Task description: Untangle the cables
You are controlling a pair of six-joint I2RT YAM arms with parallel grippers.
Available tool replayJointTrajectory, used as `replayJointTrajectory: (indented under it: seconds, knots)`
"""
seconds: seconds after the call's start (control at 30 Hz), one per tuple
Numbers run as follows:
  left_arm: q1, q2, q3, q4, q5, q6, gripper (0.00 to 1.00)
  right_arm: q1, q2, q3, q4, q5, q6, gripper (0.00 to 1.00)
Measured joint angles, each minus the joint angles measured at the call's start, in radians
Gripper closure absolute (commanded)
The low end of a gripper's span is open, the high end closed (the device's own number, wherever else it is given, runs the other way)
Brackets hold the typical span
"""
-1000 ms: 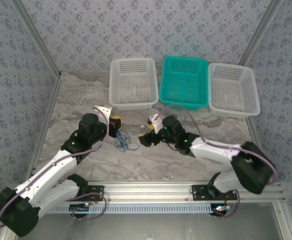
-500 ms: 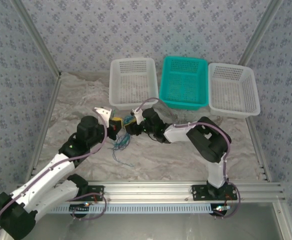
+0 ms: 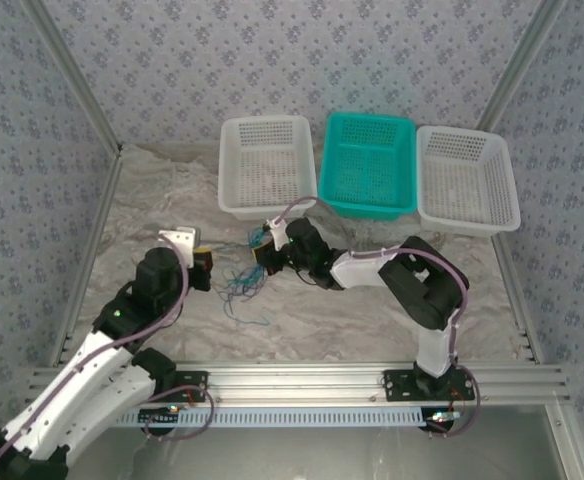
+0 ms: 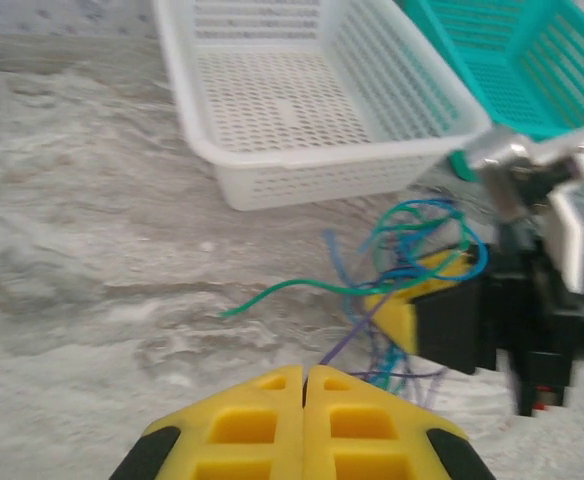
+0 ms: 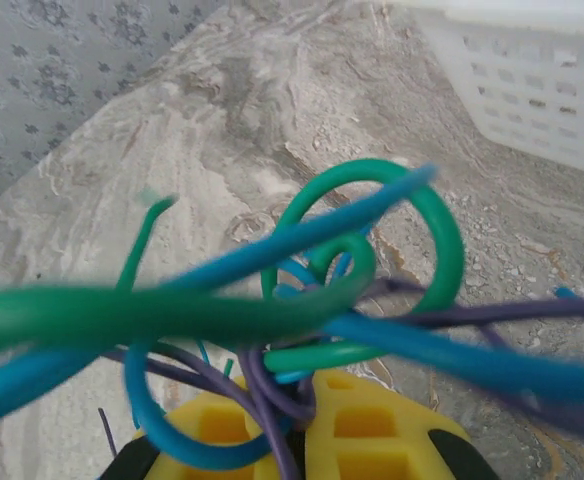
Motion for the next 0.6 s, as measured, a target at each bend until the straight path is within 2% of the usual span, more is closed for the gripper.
replayJointTrajectory:
  seconds: [0.13,0.27,0.4,0.6]
  knots:
    - [0.128,-0.066,0.069,-0.064,-0.014,0.010,1.00,-0.057,-0.029,-0.077,-0.014,0.018,0.034,0.90]
    - [0.262,-0.065,0.109,-0.099,0.053,0.008,1.00,-0.127,-0.039,-0.143,-0.047,0.037,0.056,0.91]
    - [0.321,-0.049,0.109,-0.102,0.089,-0.001,1.00,-0.147,-0.090,-0.191,-0.090,0.068,0.068,0.91]
    - [0.387,-0.043,0.146,-0.076,0.002,-0.008,1.00,-0.222,-0.174,-0.265,-0.226,0.193,0.115,0.88]
